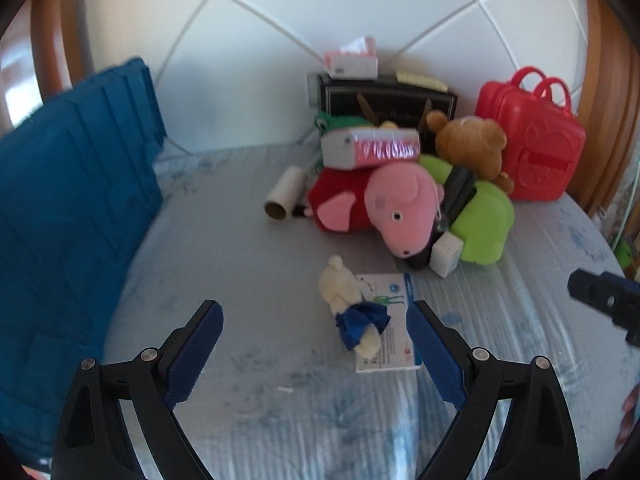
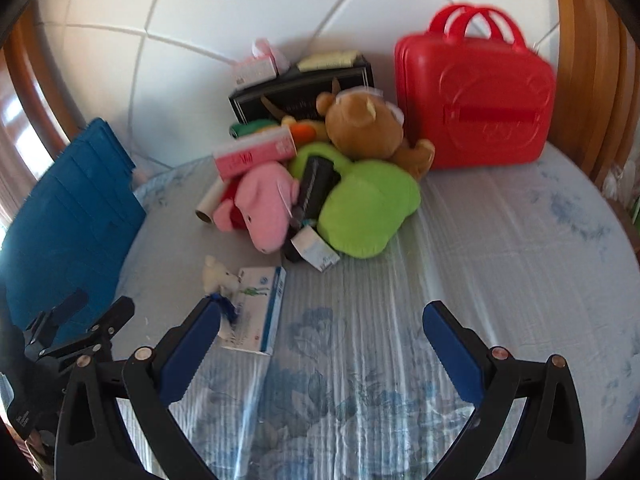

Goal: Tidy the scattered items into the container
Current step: 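Move both grippers back to the remaining items, then grasp the small cream bear plush with left gripper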

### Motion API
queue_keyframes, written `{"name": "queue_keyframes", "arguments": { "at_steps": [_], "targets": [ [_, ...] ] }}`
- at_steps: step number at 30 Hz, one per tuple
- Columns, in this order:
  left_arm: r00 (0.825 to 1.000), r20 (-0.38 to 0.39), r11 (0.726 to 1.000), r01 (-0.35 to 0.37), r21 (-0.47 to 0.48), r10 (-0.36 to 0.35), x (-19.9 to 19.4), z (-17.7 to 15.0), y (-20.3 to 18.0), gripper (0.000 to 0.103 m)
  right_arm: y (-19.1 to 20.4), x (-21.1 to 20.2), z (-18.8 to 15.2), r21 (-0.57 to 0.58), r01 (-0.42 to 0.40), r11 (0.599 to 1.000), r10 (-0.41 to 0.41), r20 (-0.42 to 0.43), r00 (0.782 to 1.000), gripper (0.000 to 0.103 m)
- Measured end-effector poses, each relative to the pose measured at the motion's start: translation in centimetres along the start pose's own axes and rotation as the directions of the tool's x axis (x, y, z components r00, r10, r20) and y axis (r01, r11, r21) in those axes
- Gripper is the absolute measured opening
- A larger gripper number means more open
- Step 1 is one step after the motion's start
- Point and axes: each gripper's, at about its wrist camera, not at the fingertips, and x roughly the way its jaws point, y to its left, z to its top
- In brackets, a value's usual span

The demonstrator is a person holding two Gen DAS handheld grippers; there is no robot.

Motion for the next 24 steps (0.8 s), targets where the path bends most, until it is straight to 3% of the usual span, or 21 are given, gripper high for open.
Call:
{"name": "queue_keyframes", "arguments": {
  "at_steps": [10,13,14,16,24],
  "targets": [
    [0.995,-0.098,0.999,0.011,0.038,-0.007,10.3,-1.9,-2.0,0.089,-1.1,8.3,-3.4,0.031,-0.006,1.000,0.009,-0.103,0.995,0.103],
    [0.991,-0.133,0.999,0.005,0.034,-0.001,12.3,-2.3,-1.3,0.057,-0.5,10.0,-3.6,0.038,-0.017,0.999,0.022,-0.113,0.993,0.103],
    [0.991,-0.126,0.999,0.044,0.024,-0.041,12.5,-2.3,-0.9,0.053,-0.1,10.4,-3.6,0.037,-0.014,0.999,0.018,-0.115,0.993,0.103],
    [0.992,-0.127,0.999,0.025,0.032,-0.021,12.6,-2.2,-0.1,0.025,0.9,11.4,-3.5,0.034,-0.017,0.999,0.021,-0.121,0.992,0.103],
    [0.991,-0.134,0.997,0.029,0.067,-0.020,12.3,-2.6,3.3,0.028,6.2,14.9,-3.3,-0.047,-0.014,0.999,0.007,-0.156,0.988,0.103]
  ]
}}
